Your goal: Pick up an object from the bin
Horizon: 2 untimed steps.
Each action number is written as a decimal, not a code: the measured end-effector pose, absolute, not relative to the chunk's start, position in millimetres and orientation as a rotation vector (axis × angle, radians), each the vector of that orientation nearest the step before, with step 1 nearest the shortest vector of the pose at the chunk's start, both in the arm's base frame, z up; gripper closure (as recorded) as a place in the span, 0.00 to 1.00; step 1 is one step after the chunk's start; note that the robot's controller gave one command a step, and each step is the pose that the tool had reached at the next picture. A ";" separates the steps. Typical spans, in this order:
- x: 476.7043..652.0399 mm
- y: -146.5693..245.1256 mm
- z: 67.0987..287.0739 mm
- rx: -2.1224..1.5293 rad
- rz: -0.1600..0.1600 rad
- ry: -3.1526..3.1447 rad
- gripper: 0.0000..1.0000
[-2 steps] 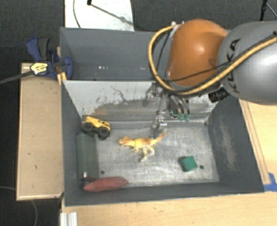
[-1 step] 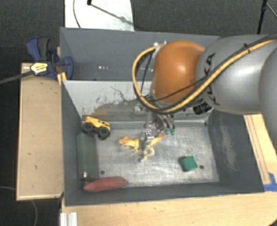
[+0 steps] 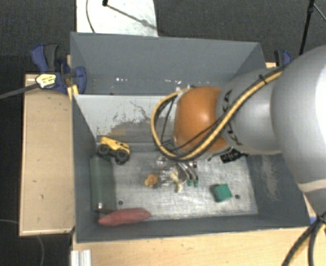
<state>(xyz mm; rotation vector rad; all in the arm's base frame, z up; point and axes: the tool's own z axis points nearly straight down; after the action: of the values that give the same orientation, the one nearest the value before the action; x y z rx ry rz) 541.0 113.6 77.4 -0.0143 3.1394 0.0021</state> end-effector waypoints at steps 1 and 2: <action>541.0 113.6 77.4 -0.012 0.002 3.139 1.00; 530.1 110.2 179.4 -0.004 0.002 3.141 1.00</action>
Offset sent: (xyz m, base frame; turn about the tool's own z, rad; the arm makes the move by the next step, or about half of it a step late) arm -0.0113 -0.0037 0.1019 0.0011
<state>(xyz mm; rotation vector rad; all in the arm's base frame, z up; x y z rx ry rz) 530.1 110.2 179.4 -0.0040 3.1406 0.0016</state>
